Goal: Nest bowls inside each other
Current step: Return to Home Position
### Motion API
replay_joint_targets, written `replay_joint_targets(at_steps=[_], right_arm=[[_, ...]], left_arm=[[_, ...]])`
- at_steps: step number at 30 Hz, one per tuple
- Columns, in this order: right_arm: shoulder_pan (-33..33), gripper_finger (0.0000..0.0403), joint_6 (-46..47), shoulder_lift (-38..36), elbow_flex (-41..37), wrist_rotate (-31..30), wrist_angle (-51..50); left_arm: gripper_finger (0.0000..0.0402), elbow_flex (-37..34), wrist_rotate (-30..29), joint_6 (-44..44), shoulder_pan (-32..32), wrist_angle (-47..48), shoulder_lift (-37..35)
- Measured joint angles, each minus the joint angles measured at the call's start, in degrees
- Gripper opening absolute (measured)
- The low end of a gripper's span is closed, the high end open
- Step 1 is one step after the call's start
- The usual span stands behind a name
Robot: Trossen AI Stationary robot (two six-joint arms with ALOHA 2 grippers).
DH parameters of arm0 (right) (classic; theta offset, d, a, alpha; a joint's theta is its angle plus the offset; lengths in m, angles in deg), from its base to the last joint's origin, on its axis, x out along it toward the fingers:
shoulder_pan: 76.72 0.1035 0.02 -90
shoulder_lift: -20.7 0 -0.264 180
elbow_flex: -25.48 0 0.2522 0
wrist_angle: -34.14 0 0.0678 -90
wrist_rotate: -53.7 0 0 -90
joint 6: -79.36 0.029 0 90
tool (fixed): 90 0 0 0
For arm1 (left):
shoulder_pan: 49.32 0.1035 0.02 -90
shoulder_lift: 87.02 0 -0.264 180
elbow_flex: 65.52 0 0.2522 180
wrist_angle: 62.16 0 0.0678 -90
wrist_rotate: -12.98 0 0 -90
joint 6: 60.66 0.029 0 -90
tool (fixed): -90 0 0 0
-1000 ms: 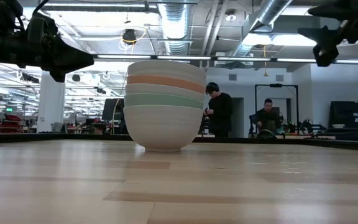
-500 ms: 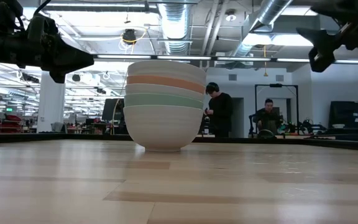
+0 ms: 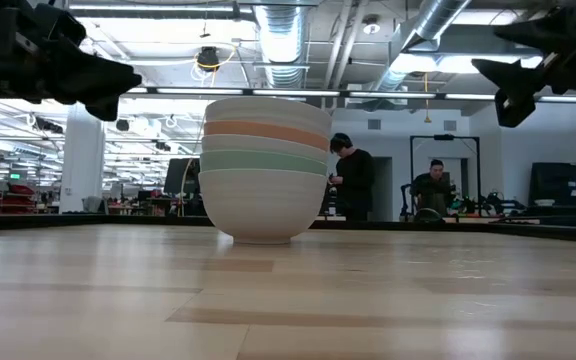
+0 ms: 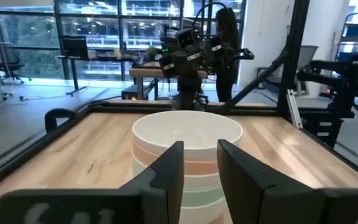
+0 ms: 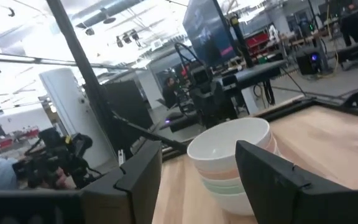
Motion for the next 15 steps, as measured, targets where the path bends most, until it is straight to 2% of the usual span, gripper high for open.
replay_joint_targets(at_steps=[8,15], right_arm=[[0.0,0.0229,-1.6,0.0,0.0,0.0,-2.6],[0.0,0.0228,0.6,0.0,0.0,0.0,-2.6]], left_arm=[[0.0089,0.0,0.1,-3.9,0.0,1.1,0.0],[0.0089,0.0,-3.7,-4.0,0.0,4.5,0.0]])
